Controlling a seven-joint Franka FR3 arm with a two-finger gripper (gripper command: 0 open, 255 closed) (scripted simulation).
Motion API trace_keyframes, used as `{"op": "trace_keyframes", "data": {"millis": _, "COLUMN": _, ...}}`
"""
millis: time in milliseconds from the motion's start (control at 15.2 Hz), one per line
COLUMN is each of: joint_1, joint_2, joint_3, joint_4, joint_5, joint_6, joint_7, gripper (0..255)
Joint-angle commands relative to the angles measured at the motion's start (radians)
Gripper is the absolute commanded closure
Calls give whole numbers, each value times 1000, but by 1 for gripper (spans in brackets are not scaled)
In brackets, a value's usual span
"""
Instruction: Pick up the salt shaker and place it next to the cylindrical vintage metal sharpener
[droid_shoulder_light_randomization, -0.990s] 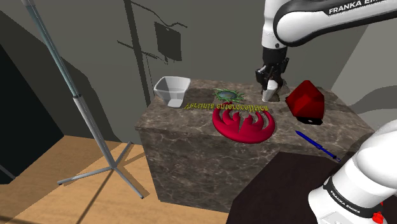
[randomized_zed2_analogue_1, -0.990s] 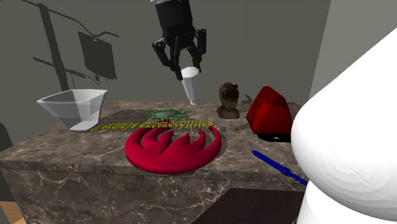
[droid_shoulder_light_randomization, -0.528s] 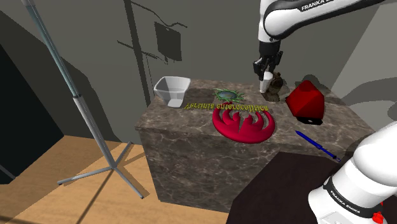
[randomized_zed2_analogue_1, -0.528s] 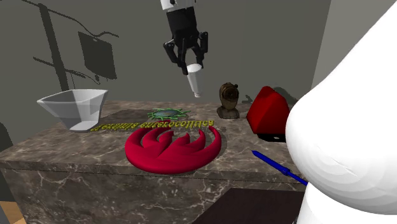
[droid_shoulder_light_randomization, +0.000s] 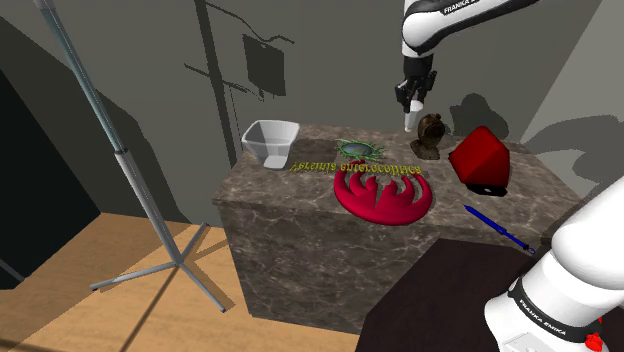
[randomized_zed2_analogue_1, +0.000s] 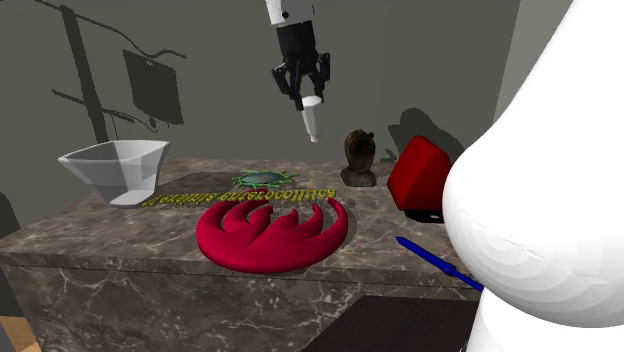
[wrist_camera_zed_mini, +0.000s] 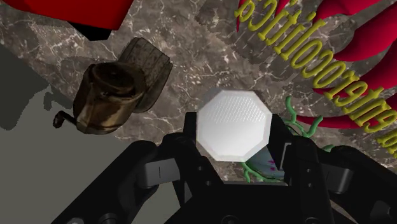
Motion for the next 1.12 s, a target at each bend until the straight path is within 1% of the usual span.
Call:
{"op": "trace_keyframes", "data": {"millis": 0, "joint_1": -13, "joint_2": 73, "joint_3": -15, "joint_4": 87, "joint_5": 1, "joint_6": -7, "joint_7": -32, "gripper": 255}}
{"op": "trace_keyframes", "data": {"millis": 66, "joint_1": -15, "joint_2": 79, "joint_3": -16, "joint_4": 95, "joint_5": 1, "joint_6": -7, "joint_7": -34, "gripper": 255}}
{"op": "trace_keyframes", "data": {"millis": 1056, "joint_1": -19, "joint_2": 139, "joint_3": -21, "joint_4": -36, "joint_5": -27, "joint_6": 178, "joint_7": 17, "gripper": 255}}
